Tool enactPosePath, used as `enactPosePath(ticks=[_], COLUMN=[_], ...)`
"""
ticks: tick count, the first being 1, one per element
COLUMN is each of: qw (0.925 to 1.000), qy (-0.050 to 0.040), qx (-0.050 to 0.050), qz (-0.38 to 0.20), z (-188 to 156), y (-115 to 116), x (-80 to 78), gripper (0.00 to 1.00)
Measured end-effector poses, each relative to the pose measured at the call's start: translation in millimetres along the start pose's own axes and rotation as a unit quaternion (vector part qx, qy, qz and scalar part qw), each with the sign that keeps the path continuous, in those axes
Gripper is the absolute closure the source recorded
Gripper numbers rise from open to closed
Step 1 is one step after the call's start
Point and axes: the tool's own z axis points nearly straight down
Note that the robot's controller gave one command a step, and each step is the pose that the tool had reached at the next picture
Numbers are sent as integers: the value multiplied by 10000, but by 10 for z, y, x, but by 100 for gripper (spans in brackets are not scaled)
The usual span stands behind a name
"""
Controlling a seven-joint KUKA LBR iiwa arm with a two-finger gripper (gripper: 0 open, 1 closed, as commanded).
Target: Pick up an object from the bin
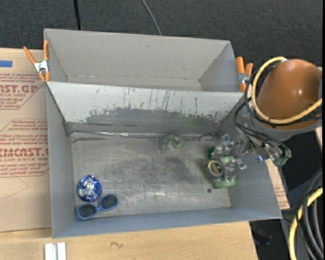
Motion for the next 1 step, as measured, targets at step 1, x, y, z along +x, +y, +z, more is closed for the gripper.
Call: enactPosePath(ticks=[1], qw=[10000], qy=[3], qx=[-3], qz=[48], z=[-260], y=[42], x=[-161], gripper=[100])
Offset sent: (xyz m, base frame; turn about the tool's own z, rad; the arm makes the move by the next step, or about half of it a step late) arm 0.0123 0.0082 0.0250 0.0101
